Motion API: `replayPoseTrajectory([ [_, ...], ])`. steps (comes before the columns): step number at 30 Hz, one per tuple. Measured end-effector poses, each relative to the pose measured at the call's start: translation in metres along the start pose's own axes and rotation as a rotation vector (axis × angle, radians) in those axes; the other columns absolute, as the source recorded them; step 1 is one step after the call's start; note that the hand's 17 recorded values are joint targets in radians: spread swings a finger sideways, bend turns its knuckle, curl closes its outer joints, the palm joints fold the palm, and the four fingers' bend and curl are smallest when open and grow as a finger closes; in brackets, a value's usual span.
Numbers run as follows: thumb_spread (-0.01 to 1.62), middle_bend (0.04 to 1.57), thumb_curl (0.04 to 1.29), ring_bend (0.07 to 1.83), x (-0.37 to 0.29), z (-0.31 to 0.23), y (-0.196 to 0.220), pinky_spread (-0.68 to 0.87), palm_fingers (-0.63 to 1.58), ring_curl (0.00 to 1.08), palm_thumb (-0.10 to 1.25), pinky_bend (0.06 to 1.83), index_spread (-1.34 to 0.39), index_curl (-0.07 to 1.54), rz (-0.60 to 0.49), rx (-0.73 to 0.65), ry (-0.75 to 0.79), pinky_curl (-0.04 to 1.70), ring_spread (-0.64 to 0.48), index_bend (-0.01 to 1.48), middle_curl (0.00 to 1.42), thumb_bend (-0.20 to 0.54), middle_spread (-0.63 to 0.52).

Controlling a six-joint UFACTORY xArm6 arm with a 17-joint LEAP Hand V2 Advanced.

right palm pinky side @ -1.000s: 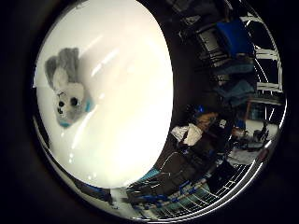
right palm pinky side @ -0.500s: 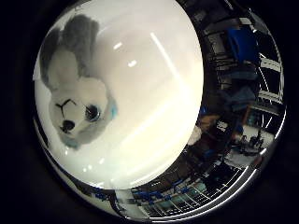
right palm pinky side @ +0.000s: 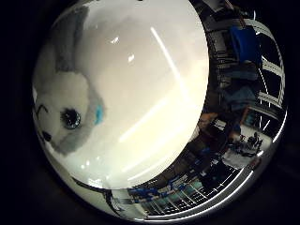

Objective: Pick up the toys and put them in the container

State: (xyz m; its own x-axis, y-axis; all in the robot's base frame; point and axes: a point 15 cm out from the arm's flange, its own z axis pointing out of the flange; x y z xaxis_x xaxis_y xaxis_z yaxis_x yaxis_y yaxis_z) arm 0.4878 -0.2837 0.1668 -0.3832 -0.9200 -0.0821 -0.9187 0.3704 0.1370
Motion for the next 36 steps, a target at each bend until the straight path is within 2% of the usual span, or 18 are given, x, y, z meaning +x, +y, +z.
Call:
replayPoseTrajectory([
  [4, 1.17, 0.67, 0.36, 1.03, 0.002, 0.001, 0.008, -0.37, 0.89, 0.4, 0.69, 0.96, -0.28, 0.19, -0.015, -0.039, 0.034, 0.35, -0.22, 0.15, 0.49, -0.008, -0.2],
  [6, 1.16, 0.78, 0.37, 1.07, 0.002, 0.001, 0.011, -0.47, 1.09, 0.44, 0.73, 1.01, -0.32, 0.22, -0.021, -0.052, 0.048, 0.38, -0.27, 0.21, 0.56, -0.011, -0.24],
  [7, 1.15, 0.82, 0.38, 1.08, 0.002, 0.0, 0.013, -0.47, 1.18, 0.45, 0.74, 1.02, -0.33, 0.25, -0.024, -0.058, 0.055, 0.4, -0.28, 0.27, 0.58, -0.01, -0.25],
  [9, 1.14, 0.9, 0.39, 1.12, 0.0, -0.003, 0.015, -0.44, 1.28, 0.49, 0.8, 1.1, -0.36, 0.35, -0.029, -0.065, 0.06, 0.45, -0.28, 0.5, 0.63, -0.002, -0.26],
  [12, 1.13, 1.04, 0.41, 1.24, -0.004, -0.013, 0.018, -0.36, 1.21, 0.56, 0.89, 1.23, -0.37, 0.52, -0.036, -0.063, 0.062, 0.54, -0.27, 0.79, 0.72, 0.002, -0.26],
  [16, 1.15, 1.18, 0.46, 1.34, -0.006, -0.042, 0.02, -0.28, 1.09, 0.64, 0.99, 1.35, -0.33, 0.68, -0.037, -0.018, 0.069, 0.65, -0.26, 1.02, 0.81, 0.004, -0.24],
  [22, 1.15, 1.24, 0.54, 1.38, -0.012, -0.09, 0.046, -0.22, 1.02, 0.72, 1.05, 1.41, -0.29, 0.79, -0.043, -0.002, 0.071, 0.77, -0.25, 1.1, 0.88, -0.009, -0.22],
  [32, 1.15, 1.27, 0.6, 1.38, -0.031, -0.19, 0.108, -0.21, 0.98, 0.79, 1.04, 1.37, -0.27, 0.86, -0.087, 0.077, 0.071, 0.9, -0.25, 1.1, 0.91, -0.01, -0.21],
  [36, 1.15, 1.27, 0.62, 1.38, -0.057, -0.225, 0.138, -0.21, 0.99, 0.81, 1.03, 1.35, -0.27, 0.88, -0.14, 0.102, 0.061, 0.93, -0.25, 1.09, 0.91, -0.011, -0.21],
])
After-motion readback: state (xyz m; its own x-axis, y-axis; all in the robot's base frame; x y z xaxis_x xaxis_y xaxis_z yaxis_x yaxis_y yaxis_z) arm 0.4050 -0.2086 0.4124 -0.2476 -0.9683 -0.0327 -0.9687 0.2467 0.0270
